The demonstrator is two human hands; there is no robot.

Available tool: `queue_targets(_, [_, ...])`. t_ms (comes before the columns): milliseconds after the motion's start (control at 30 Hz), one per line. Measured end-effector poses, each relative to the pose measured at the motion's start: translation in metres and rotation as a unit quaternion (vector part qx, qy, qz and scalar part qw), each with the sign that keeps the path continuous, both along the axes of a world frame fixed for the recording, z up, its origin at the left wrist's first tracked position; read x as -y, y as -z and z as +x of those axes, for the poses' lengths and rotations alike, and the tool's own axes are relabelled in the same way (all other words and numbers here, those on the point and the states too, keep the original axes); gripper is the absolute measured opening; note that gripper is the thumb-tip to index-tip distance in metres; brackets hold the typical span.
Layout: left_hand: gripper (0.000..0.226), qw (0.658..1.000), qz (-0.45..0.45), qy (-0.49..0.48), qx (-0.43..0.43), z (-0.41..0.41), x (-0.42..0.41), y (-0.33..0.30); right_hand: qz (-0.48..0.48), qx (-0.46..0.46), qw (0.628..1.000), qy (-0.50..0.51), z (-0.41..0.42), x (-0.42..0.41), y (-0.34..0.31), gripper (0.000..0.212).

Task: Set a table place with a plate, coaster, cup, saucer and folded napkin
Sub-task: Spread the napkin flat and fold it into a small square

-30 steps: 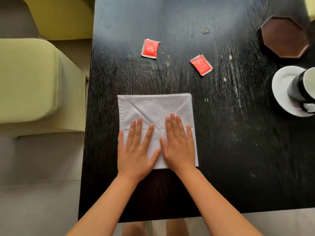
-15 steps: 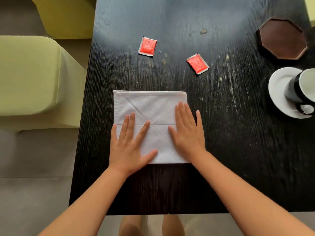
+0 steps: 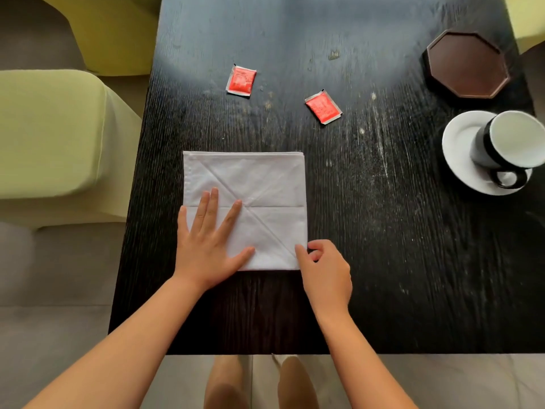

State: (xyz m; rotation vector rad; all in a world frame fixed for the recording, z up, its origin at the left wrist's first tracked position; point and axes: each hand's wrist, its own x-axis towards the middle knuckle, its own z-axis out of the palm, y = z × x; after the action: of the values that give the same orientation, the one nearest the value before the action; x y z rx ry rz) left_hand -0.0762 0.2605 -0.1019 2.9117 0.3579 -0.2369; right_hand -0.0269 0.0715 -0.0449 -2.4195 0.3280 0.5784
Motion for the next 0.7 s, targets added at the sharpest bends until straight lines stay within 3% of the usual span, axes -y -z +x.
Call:
queue_targets(233, [0.079,1.000,-0.012,-0.002,0.014,-0.003,0.023,-0.009,0.015,-0.037,0.999,-0.009,0.000,0.024,0.000,0.020])
queue_targets(367, [0.068,0.992,-0.023,0.098,0.072,0.024,0.084,-0.015,-0.008,-0.043,0.999,-0.024,0.001,0.065,-0.003,0.018])
queue_targets(500, [0.065,0.990,-0.020,0.137,0.029,0.050,0.115,-0.009,-0.023,-0.051,0.998,-0.023,-0.002,0.101,-0.006,0.017])
queue_targets(700, [0.071,1.000,-0.016,0.014,0.014,0.036,0.059,0.005,-0.027,-0.034,0.997,-0.056,-0.003,0.119,-0.005,0.020])
